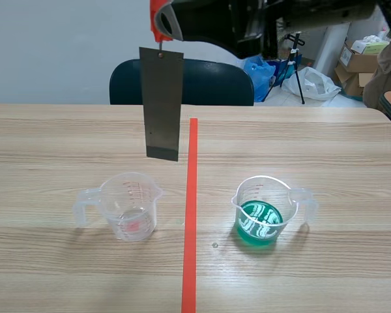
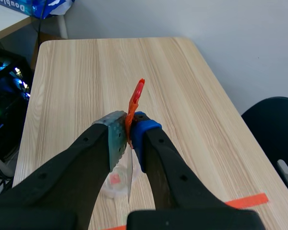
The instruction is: Do the redox reaction experiment
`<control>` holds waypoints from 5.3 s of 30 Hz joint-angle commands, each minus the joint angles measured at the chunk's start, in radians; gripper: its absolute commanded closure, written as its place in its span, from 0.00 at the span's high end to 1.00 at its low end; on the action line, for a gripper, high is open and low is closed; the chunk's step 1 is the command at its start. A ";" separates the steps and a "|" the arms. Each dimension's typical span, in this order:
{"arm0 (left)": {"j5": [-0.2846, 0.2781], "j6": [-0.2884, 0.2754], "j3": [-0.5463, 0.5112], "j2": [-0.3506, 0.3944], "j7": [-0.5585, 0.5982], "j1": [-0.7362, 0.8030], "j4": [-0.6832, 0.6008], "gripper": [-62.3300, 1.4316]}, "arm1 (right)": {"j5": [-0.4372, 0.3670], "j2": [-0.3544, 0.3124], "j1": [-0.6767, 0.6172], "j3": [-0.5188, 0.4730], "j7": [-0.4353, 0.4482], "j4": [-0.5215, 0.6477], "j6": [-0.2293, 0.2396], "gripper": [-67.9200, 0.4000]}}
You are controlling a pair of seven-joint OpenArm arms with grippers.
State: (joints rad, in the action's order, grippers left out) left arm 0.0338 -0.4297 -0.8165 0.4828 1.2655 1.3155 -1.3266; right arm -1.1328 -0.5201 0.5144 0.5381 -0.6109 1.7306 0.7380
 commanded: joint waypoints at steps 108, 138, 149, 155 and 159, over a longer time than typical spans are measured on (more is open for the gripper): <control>-0.013 -0.007 0.007 0.000 0.017 0.001 -0.008 1.00 | 0.123 0.230 0.068 0.131 -0.018 -0.146 -0.015 0.02; -0.013 -0.007 0.008 0.000 0.017 0.001 -0.008 1.00 | 0.123 0.230 0.068 0.131 -0.018 -0.146 -0.015 0.02; -0.013 -0.007 0.008 0.000 0.016 0.001 -0.008 1.00 | 0.123 0.230 0.068 0.131 -0.018 -0.146 -0.015 0.02; -0.013 -0.007 0.008 0.000 0.016 0.001 -0.008 1.00 | 0.123 0.230 0.068 0.131 -0.018 -0.146 -0.015 0.02; -0.013 -0.007 0.008 0.000 0.016 0.001 -0.008 1.00 | 0.123 0.230 0.068 0.131 -0.019 -0.146 -0.015 0.02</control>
State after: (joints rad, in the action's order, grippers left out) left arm 0.0338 -0.4305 -0.8112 0.4854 1.2655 1.3155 -1.3266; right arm -0.9981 -0.2913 0.5659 0.6762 -0.6521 1.5806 0.7219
